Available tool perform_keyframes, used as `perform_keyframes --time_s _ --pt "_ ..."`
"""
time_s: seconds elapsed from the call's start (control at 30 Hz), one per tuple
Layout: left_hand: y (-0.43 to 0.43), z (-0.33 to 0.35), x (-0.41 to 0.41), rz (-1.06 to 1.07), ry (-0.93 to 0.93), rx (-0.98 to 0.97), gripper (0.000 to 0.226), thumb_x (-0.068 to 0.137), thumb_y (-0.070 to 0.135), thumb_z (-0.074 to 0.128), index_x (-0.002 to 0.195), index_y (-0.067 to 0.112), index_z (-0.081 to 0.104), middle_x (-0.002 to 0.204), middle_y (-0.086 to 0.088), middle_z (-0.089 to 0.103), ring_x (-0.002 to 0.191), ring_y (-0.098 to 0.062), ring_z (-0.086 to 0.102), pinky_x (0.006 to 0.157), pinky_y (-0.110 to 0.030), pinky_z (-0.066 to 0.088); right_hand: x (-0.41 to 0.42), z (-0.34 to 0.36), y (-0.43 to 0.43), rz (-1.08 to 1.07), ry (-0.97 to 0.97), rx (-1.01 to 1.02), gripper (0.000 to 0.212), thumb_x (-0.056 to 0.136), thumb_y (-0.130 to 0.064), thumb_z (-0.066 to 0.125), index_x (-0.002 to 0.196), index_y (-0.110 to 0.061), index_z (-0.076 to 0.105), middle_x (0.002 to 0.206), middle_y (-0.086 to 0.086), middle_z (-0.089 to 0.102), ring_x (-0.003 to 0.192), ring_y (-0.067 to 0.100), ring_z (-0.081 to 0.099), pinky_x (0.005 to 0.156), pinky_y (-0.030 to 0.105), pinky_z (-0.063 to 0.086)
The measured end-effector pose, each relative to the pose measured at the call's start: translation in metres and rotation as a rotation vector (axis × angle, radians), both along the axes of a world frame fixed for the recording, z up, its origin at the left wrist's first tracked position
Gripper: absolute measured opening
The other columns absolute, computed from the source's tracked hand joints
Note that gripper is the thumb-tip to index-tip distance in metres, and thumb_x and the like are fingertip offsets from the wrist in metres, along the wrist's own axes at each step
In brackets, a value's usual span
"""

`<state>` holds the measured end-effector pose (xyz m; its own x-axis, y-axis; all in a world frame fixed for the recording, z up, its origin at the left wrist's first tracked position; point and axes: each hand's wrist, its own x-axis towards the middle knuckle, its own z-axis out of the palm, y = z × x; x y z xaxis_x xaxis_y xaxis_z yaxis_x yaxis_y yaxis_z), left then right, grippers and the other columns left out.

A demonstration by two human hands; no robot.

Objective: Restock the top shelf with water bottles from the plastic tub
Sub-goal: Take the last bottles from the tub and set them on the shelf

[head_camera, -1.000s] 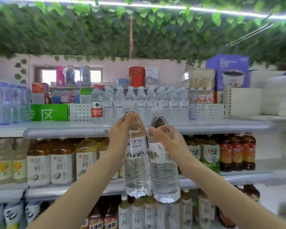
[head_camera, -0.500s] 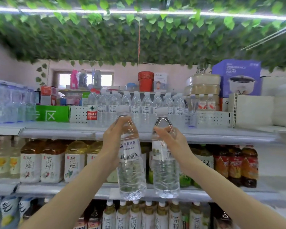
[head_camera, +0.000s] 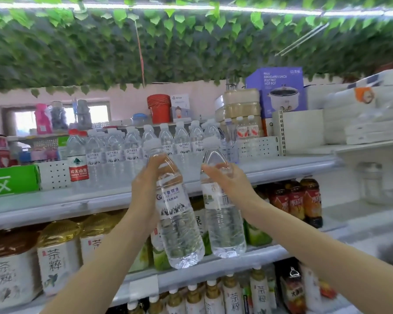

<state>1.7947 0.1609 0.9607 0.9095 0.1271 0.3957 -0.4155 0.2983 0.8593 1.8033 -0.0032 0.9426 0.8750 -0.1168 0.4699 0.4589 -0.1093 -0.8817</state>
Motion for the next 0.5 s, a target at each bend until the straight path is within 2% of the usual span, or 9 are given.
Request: perform_keyframes --time_s 0.13,0.3,0.43,0.5 --pt "0.009 -0.006 0.017 -0.02 -0.001 0.009 0.044 0.078 0.043 0.066 0.113 0.017 0.063 0.105 -0.007 0.069 0.082 -0.023 0.065 0.068 -0.036 0.052 0.006 -0.005 -0.002 -0.055 -0.032 0.014 0.071 0.073 -0.061 0.064 0.129 -0.021 0.044 0.121 0.002 0.056 0.101 0.014 0.052 0.082 0.033 0.033" --pt "0.011 -0.004 0.03 -0.122 0.01 -0.019 0.027 0.079 0.04 0.066 0.093 0.018 0.061 0.082 -0.003 0.066 0.056 -0.016 0.062 0.062 -0.033 0.052 0.012 -0.007 -0.015 -0.098 -0.053 0.046 0.071 0.074 -0.059 0.065 0.129 -0.018 0.046 0.12 0.004 0.06 0.102 0.015 0.054 0.074 0.029 0.035" --pt "0.001 0.008 0.042 -0.109 -0.053 0.013 0.017 0.081 0.04 0.064 0.083 0.023 0.061 0.077 0.001 0.067 0.058 -0.013 0.064 0.063 -0.032 0.052 0.028 -0.001 -0.031 -0.117 -0.079 0.076 0.063 0.078 -0.053 0.064 0.127 -0.017 0.047 0.115 0.001 0.058 0.089 0.003 0.051 0.064 0.02 0.033" --pt "-0.007 0.013 0.049 -0.13 -0.096 0.009 0.018 0.082 0.04 0.063 0.086 0.023 0.06 0.077 0.002 0.066 0.06 -0.012 0.065 0.061 -0.031 0.054 0.039 0.003 -0.041 -0.13 -0.081 0.097 0.063 0.079 -0.053 0.063 0.128 -0.016 0.047 0.119 0.002 0.056 0.093 0.008 0.053 0.069 0.023 0.035"
